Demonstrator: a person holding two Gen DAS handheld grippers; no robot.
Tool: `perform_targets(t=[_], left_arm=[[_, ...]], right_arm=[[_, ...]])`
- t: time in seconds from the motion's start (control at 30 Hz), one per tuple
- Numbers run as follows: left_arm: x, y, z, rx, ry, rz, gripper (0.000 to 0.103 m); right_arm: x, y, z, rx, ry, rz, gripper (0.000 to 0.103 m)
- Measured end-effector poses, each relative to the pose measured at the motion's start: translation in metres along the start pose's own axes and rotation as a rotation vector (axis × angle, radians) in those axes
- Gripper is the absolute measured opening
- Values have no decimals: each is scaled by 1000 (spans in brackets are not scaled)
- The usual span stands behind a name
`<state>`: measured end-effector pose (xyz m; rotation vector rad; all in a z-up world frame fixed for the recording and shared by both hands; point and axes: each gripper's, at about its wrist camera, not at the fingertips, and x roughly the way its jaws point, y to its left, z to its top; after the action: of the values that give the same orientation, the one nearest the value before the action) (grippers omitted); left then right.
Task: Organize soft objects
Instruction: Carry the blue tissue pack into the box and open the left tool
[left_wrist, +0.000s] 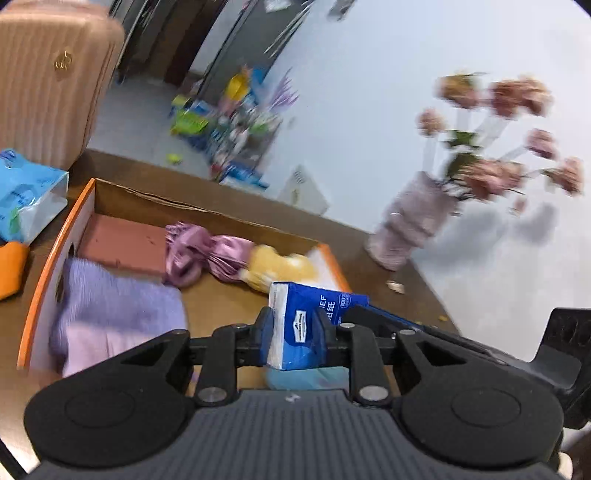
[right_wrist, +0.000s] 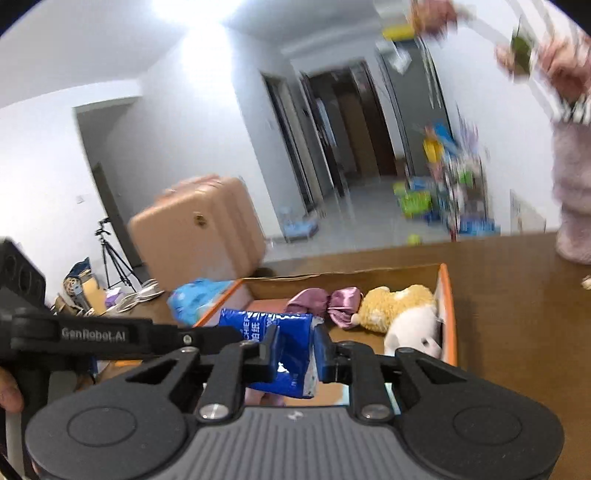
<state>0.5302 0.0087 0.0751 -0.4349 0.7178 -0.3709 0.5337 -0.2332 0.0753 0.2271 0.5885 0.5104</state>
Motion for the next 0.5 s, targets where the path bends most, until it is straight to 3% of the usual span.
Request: perform_targets(t=[0.13, 0.27, 0.4, 0.5], left_arm=[[58, 30, 24, -35, 87, 72, 23], [98, 51, 29, -53, 135, 146, 24], [106, 57, 29, -55, 143, 172, 27], [95, 53, 29, -21, 119, 174, 36]], right_arm=[[76, -16, 23, 42, 113, -77, 19], [133, -24, 21, 49, 220, -163, 19], [151, -20, 21, 45, 258, -197, 20], [148, -18, 23, 32, 245, -199, 25]])
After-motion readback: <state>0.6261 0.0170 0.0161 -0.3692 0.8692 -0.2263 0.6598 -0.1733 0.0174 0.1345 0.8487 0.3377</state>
